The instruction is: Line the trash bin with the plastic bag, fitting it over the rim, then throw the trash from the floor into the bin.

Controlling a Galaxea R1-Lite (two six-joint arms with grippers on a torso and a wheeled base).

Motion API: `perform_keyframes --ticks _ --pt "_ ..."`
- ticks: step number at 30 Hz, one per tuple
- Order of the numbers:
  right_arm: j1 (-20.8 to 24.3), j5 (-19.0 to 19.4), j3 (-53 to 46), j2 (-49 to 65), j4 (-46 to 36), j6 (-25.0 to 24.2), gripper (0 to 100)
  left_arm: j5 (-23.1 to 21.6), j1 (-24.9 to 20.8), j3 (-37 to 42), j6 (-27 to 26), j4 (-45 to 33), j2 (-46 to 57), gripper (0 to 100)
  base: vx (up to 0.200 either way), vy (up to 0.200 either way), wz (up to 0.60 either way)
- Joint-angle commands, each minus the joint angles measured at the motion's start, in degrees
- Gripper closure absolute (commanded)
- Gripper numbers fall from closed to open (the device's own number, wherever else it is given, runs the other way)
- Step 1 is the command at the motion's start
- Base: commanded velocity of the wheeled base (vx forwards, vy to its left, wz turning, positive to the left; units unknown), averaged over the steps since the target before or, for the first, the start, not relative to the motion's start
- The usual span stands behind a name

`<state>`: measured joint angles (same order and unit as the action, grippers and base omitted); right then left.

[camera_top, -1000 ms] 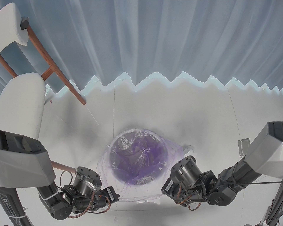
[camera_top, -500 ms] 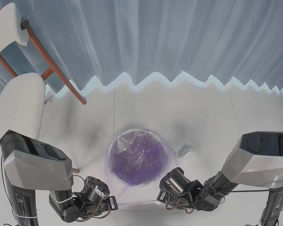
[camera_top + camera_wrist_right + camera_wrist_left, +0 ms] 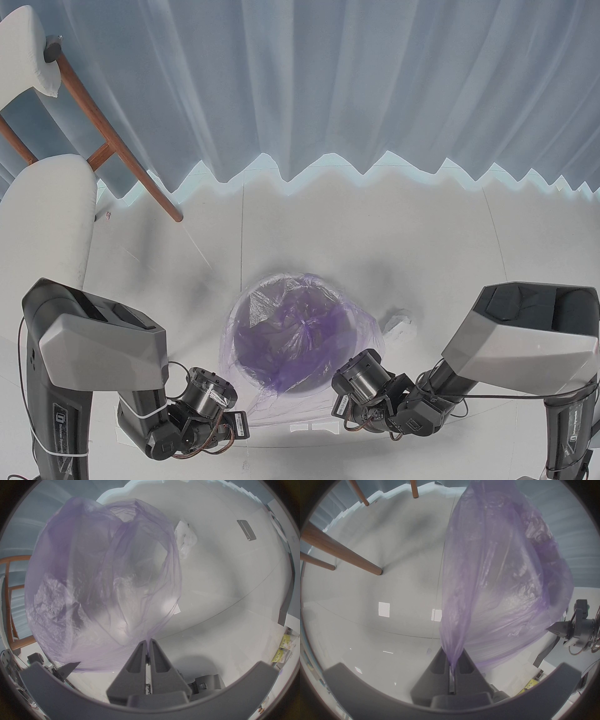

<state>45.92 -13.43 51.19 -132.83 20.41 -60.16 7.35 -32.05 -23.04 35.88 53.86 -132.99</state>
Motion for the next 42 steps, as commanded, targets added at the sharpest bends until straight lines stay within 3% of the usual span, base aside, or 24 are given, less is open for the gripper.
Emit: perform_keyframes --ticks 1,3,4,8,11,20,25,34,37,42 --pt "-0.3 -0.4 0.4 -1.3 -0.1 0.1 100 0.1 0.3 -1.3 -0.5 -1.6 -0.7 100 0.0 0.0 0.0" --pt "-0.3 -0.3 0.1 -1.2 0.1 0.0 100 0.1 0.3 -1.3 -0.5 -1.8 -0.7 100 0.0 0.0 0.0" --pt "-0.3 -0.3 -0.1 -1.0 0.2 -0.3 0 0.1 0.3 -1.2 -0.3 -1.7 -0.6 0 0.0 0.0 0.0" --pt "-0.1 -0.3 -1.6 0.8 0.5 -2.6 0 0.7 -0.6 1.1 -0.1 -0.4 0.7 0 0.0 0.0 0.0" --pt "0.3 0.6 -7.2 5.5 0.7 -4.8 0 0.7 -1.7 7.7 0.0 3.8 5.7 0 0.0 0.0 0.0" --pt "0.6 1.0 -17.6 18.0 3.1 -5.5 0 1.0 -1.5 23.0 -0.4 26.4 8.4 0 0.0 0.0 0.0" --pt "0.3 0.9 -20.0 20.1 4.6 -5.9 0 5.6 0.1 22.4 -1.3 31.5 2.7 0 0.0 0.0 0.0" --pt "-5.1 0.7 -17.9 20.0 5.7 -5.2 0 5.7 3.6 21.5 -8.0 35.0 -3.8 0 0.0 0.0 0.0" --pt "-8.7 0.8 -14.5 18.9 5.5 -3.6 0 5.7 5.3 19.2 -9.8 35.0 -6.3 0 0.0 0.0 0.0" --pt "-16.5 1.0 -8.3 13.4 5.7 4.6 0 5.7 9.7 14.3 -16.7 35.1 -10.1 0 0.0 0.0 0.0"
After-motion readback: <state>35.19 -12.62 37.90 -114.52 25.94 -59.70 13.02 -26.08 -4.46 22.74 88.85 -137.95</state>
